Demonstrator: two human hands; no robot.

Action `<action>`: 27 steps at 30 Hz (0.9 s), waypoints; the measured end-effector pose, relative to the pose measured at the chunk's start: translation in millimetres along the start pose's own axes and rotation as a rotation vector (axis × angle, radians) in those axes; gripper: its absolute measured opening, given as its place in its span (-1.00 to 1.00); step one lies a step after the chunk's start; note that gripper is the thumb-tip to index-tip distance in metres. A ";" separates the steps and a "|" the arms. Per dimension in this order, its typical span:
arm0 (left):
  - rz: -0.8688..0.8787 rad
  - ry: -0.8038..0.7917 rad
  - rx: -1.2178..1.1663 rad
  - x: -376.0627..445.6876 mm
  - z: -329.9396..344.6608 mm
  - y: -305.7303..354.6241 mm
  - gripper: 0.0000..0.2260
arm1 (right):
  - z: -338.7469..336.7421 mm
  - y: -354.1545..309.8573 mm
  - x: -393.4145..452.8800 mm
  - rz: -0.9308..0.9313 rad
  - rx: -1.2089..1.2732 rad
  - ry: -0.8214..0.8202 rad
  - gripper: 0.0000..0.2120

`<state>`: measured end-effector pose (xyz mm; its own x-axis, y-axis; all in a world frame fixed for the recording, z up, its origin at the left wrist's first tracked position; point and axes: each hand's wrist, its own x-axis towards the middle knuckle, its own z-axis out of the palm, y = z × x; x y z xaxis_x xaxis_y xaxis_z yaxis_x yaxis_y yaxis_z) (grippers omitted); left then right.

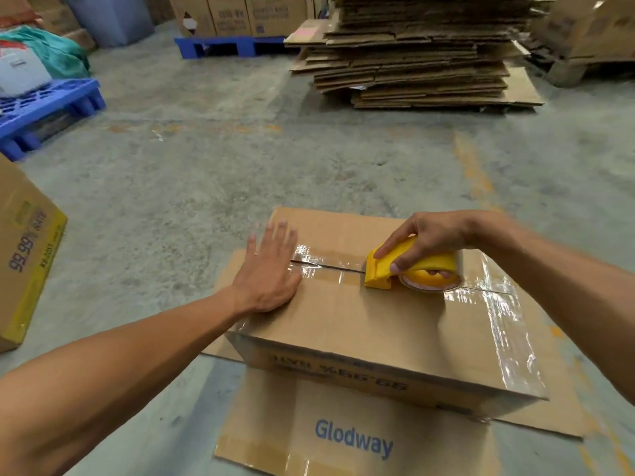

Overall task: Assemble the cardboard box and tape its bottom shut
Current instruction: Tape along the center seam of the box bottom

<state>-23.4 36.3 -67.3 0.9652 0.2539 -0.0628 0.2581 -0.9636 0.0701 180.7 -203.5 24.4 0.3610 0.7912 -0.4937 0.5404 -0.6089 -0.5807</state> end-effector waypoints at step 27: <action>0.260 0.001 0.002 19.4 32.4 82.0 -0.35 | -38.8 97.4 -122.3 0.197 0.106 0.033 -0.66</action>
<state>15.0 -40.5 -95.0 0.9991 -0.0022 -0.0421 0.0012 -0.9967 0.0817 218.7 -357.4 53.3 0.4773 0.6569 -0.5836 0.3746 -0.7530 -0.5410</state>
